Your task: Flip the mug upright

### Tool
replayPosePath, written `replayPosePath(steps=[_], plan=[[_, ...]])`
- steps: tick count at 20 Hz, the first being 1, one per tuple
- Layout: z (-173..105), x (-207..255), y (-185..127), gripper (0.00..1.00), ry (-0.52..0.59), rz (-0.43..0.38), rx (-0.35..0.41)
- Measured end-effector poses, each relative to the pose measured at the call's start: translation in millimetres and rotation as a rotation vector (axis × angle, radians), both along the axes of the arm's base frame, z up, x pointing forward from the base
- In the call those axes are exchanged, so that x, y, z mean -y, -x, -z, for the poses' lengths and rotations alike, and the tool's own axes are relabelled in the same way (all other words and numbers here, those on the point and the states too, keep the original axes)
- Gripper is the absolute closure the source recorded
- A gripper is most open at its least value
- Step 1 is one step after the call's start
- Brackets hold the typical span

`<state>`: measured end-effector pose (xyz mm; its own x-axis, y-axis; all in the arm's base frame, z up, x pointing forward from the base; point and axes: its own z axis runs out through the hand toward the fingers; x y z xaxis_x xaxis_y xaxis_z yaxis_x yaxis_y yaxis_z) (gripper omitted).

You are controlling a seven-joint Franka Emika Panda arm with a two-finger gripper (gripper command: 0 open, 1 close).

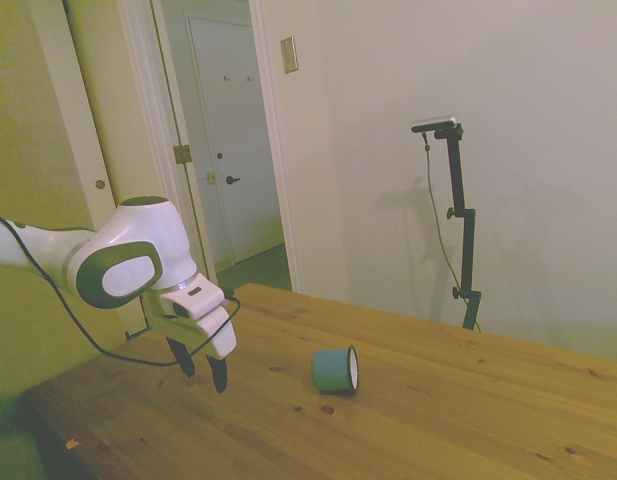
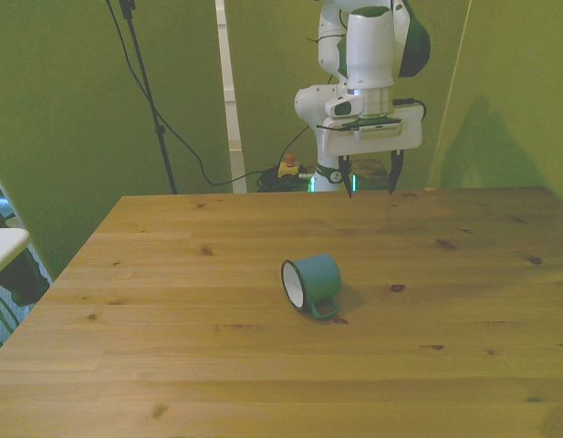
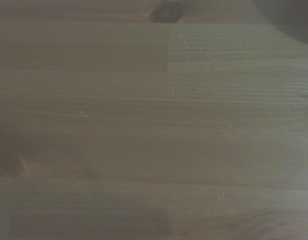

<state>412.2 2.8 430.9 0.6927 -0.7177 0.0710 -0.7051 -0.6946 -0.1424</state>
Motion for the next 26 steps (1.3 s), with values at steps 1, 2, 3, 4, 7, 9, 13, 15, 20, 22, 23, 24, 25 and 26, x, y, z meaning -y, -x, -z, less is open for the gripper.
replayPosePath(steps=[1,2,3,4,7,9,13,15,20,22,23,24,25,26], plan=[[0.1,-0.1,-0.2,0.0,0.001,0.001,0.0],[0.1,-0.3,-0.2,0.0,0.01,0.009,-0.001],[-1.1,0.0,-0.9,0.0,0.02,0.004,0.001],[-5.8,1.6,-3.1,0.0,0.039,-0.002,0.01],[-29.9,18.1,-16.8,0.0,0.094,0.003,0.036],[-47.7,37.7,-33.7,0.0,0.126,0.017,0.042],[-64.1,75.6,-78.0,0.0,0.176,0.005,0.054],[-65.4,92.5,-98.3,0.0,0.189,-0.051,0.059],[-58.0,91.6,-121.3,0.0,0.219,-0.123,0.05],[-53.2,97.1,-125.1,0.0,0.224,-0.172,0.06],[-50.7,104.2,-128.2,0.0,0.224,-0.195,0.067],[-49.2,113.8,-132.4,0.0,0.223,-0.207,0.072],[-48.4,124.9,-136.8,0.0,0.212,-0.216,0.079],[-49.0,137.1,-141.9,0.0,0.198,-0.223,0.086]])
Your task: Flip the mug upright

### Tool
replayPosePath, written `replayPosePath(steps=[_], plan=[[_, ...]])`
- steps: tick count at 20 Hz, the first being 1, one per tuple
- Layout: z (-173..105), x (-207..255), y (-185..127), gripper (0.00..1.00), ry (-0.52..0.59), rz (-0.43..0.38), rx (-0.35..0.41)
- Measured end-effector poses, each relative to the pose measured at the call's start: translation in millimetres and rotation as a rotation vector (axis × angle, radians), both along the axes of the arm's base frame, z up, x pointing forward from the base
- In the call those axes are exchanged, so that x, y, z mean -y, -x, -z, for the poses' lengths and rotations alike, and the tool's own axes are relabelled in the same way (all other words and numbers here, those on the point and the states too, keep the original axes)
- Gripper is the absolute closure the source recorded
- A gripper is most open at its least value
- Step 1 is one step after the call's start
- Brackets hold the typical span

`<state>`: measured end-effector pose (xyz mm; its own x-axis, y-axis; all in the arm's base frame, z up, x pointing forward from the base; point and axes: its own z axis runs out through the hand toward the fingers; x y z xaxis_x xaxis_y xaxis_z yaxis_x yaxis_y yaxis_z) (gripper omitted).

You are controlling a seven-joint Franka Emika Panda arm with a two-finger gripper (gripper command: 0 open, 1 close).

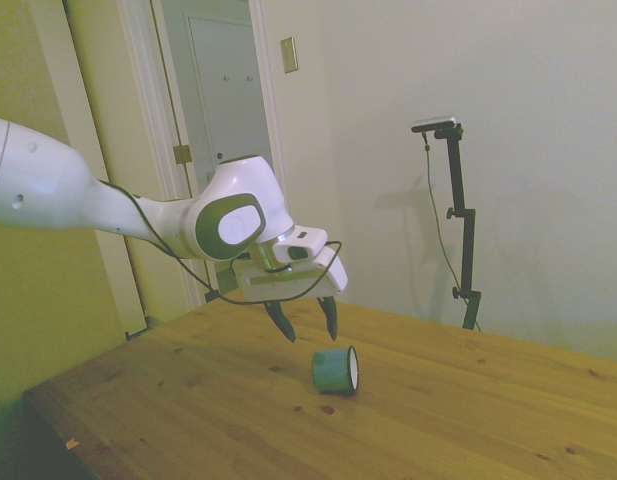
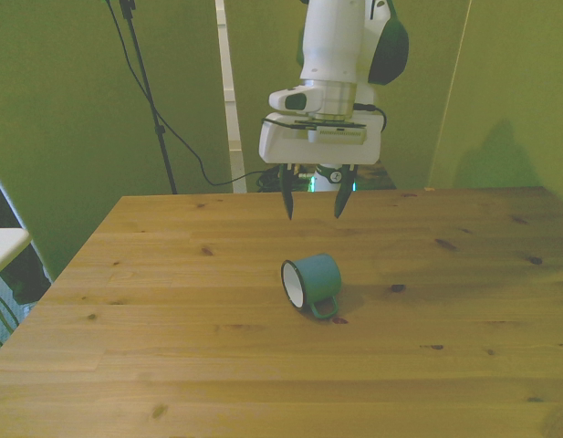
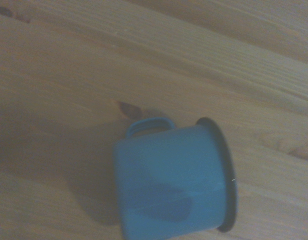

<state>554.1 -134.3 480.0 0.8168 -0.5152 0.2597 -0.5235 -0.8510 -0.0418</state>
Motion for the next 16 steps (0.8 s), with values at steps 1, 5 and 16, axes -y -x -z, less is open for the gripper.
replayPosePath(steps=[1,5,16], plan=[[-1.4,11.5,-5.8,0.0,-0.017,-0.008,0.007],[-3.9,52.9,-28.2,0.0,-0.098,-0.051,-0.006],[22.3,85.9,-74.2,0.0,-0.222,-0.091,-0.11]])
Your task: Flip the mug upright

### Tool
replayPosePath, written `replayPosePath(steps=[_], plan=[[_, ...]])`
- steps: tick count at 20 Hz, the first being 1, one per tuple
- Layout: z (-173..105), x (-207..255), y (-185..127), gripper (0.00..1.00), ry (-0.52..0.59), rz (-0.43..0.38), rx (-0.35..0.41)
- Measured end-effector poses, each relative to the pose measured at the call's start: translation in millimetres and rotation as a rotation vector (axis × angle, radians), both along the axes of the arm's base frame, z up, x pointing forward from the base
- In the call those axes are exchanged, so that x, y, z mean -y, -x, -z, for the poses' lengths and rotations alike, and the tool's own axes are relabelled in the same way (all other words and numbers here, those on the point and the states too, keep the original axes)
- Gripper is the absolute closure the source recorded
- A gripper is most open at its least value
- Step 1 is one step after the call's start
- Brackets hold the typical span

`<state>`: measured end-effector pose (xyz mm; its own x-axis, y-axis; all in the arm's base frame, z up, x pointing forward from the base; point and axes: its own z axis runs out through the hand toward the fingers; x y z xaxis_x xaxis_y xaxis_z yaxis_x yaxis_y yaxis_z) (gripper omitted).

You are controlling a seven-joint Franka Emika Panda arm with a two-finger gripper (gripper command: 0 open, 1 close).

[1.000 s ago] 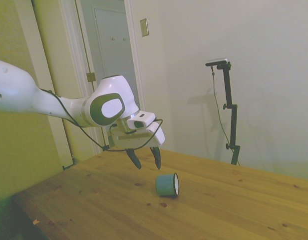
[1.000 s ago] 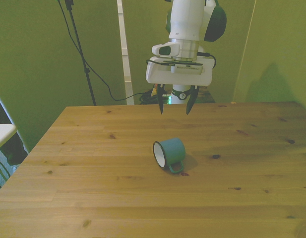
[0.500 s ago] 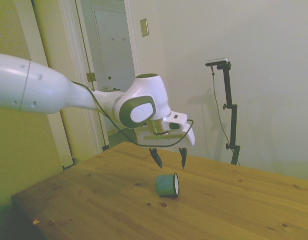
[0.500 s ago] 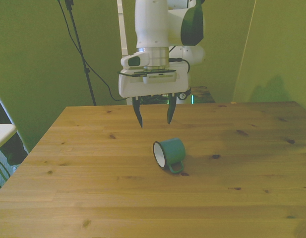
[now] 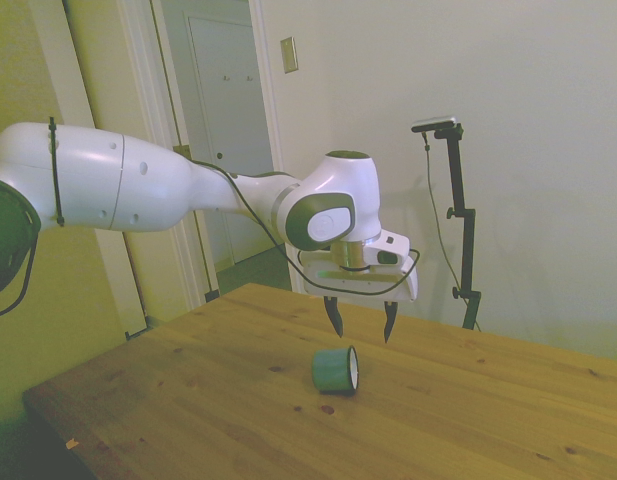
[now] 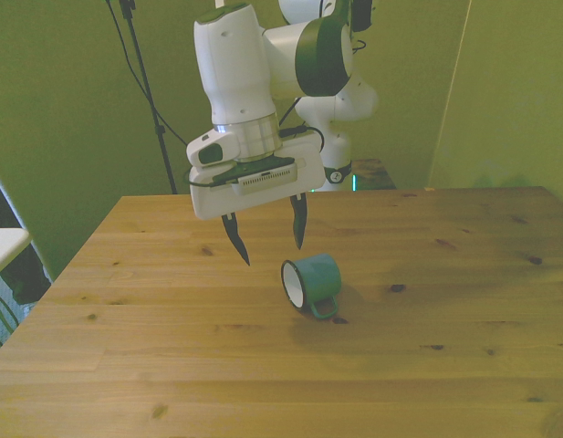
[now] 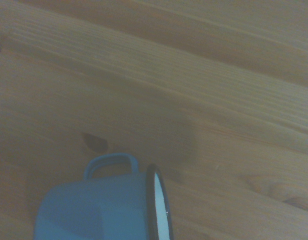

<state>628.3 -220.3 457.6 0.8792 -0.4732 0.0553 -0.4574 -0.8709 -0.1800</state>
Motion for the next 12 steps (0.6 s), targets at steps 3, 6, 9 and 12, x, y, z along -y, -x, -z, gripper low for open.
replayPosePath(steps=[3,6,9,12], plan=[[14.1,14.2,-11.1,0.0,-0.079,-0.039,-0.013],[25.8,20.1,-19.7,0.0,-0.182,-0.095,-0.029],[31.7,14.8,-24.3,0.0,-0.267,-0.15,-0.062],[40.2,6.5,-29.2,0.0,-0.321,-0.18,-0.098]])
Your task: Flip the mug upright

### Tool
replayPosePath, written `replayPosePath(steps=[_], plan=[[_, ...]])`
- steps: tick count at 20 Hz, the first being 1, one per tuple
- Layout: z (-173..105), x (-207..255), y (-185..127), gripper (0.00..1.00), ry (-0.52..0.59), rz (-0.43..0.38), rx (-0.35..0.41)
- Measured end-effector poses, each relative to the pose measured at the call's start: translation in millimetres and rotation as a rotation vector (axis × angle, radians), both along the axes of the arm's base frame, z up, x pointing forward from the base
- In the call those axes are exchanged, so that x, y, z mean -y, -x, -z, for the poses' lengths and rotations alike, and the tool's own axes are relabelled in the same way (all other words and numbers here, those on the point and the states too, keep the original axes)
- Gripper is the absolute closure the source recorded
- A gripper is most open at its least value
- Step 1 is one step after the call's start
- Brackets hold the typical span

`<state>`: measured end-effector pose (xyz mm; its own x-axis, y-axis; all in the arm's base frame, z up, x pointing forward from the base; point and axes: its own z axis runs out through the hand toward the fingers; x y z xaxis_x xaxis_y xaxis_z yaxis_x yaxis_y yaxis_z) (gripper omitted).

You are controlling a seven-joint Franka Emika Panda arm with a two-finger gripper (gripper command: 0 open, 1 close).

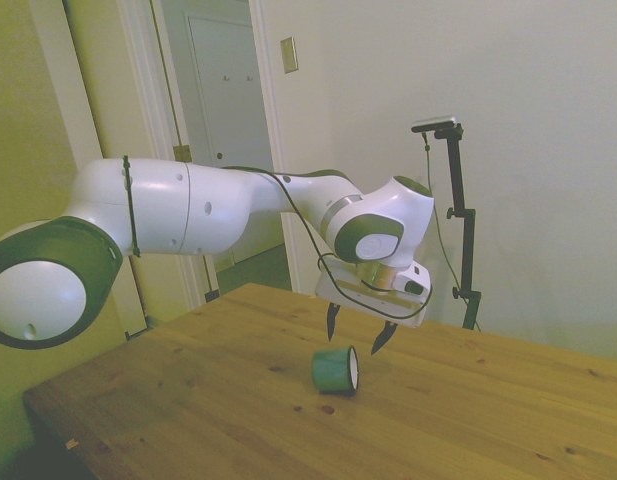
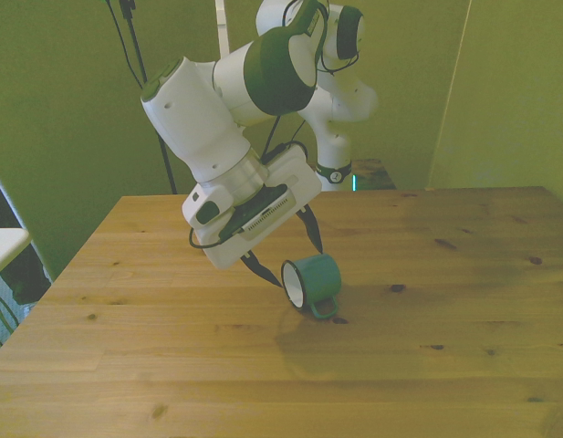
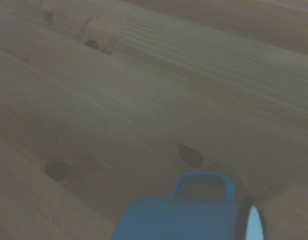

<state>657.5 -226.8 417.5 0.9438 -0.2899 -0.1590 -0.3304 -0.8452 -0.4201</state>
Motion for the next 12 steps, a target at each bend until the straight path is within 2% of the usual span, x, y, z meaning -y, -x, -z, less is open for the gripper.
replayPosePath(steps=[4,12], plan=[[15.3,-3.6,-3.1,0.0,-0.054,-0.025,-0.041],[27.3,-4.1,1.1,0.0,-0.17,-0.05,-0.107]])
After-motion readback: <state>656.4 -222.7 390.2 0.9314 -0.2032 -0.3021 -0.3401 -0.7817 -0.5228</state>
